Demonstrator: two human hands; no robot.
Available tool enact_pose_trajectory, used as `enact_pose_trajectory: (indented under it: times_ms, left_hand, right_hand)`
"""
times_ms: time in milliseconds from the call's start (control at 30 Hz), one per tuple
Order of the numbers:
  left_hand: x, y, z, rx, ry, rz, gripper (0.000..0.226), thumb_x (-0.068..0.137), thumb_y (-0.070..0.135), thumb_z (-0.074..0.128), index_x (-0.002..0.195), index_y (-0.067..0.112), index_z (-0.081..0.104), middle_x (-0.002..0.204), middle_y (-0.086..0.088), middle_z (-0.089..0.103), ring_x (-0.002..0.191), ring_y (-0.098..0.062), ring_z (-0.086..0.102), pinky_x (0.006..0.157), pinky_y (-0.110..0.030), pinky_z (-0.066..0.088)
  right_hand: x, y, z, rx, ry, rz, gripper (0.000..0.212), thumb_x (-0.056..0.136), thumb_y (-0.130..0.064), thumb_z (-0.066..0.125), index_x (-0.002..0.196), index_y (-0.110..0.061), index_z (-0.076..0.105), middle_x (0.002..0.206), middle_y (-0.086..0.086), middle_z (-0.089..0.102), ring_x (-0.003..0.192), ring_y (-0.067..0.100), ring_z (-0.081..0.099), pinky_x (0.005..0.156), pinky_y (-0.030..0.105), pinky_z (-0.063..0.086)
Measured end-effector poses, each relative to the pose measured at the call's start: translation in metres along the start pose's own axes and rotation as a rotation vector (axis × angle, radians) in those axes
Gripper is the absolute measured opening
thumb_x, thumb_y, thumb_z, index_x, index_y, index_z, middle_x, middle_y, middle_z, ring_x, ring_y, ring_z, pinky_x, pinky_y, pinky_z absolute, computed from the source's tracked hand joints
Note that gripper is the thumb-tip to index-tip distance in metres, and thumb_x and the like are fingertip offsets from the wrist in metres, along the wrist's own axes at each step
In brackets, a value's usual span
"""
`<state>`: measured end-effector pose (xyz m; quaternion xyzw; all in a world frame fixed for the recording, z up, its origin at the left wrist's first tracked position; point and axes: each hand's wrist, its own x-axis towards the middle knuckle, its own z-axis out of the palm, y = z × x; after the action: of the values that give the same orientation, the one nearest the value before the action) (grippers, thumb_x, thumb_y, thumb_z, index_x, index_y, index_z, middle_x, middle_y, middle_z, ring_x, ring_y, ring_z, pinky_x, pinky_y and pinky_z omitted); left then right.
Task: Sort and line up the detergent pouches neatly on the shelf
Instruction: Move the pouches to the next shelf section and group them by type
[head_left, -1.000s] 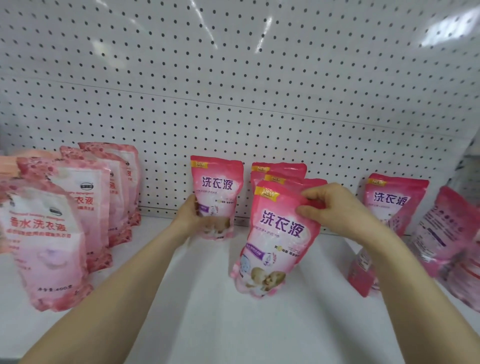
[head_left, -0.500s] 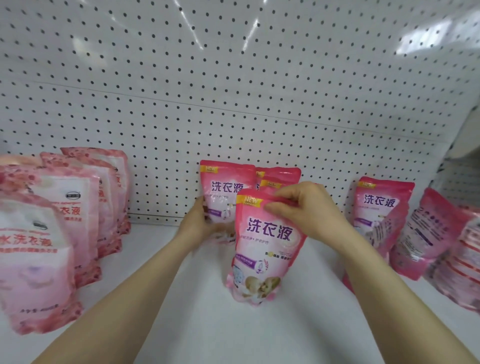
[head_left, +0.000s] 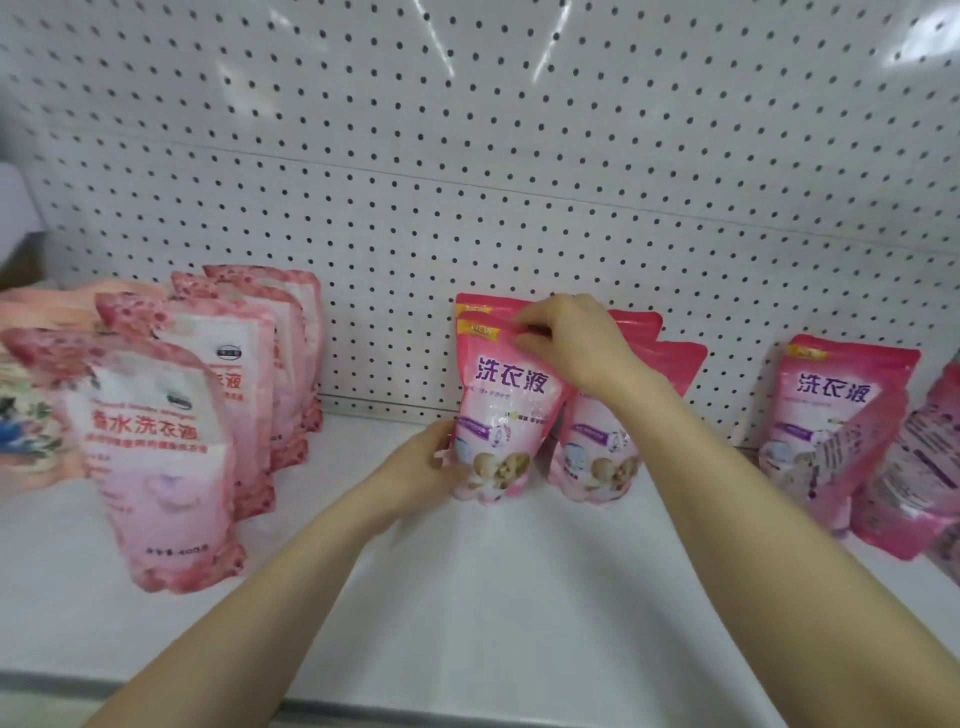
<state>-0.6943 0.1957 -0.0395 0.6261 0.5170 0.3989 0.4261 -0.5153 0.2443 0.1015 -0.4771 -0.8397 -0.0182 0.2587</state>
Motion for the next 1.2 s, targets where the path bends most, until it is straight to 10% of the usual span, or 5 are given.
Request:
enact_pose_trajectory:
  times_ms: [367, 967, 1200]
  left_hand:
    - [0.025, -0.001, 0.04, 0.318, 0.305, -0.04, 0.056, 0.064, 0.037, 0.085, 0.101, 0.024, 0.044, 0.089, 0.005, 0.059, 0.08, -0.019, 0.059, 0.06, -0.026, 0.04]
    - [0.025, -0.004, 0.033, 0.373, 0.228, -0.046, 0.067, 0.064, 0.046, 0.08, 0.12, 0.028, 0.047, 0.111, 0.008, 0.065, 0.102, -0.02, 0.063, 0.083, -0.03, 0.05]
    - [-0.002, 0.021, 0.006, 0.897, 0.22, -0.002, 0.05, 0.081, 0.054, 0.066, 0.119, 0.022, 0.058, 0.115, 0.0, 0.067, 0.103, -0.022, 0.062, 0.075, -0.029, 0.044]
  right_hand:
    - [0.005, 0.002, -0.001, -0.048, 0.073, -0.044, 0.025, 0.094, -0.017, 0.06, 0.115, -0.024, 0.073, 0.111, -0.003, 0.075, 0.104, 0.021, 0.068, 0.094, 0.039, 0.051]
    - [-0.018, 0.007, -0.006, -0.063, 0.155, 0.054, 0.025, 0.098, -0.021, 0.056, 0.117, -0.022, 0.071, 0.111, -0.004, 0.075, 0.102, 0.02, 0.068, 0.09, 0.033, 0.051]
    - [-0.084, 0.024, -0.053, -0.183, 0.33, -0.026, 0.029, 0.097, -0.017, 0.057, 0.124, -0.02, 0.068, 0.12, -0.001, 0.071, 0.111, 0.022, 0.062, 0.091, 0.024, 0.038]
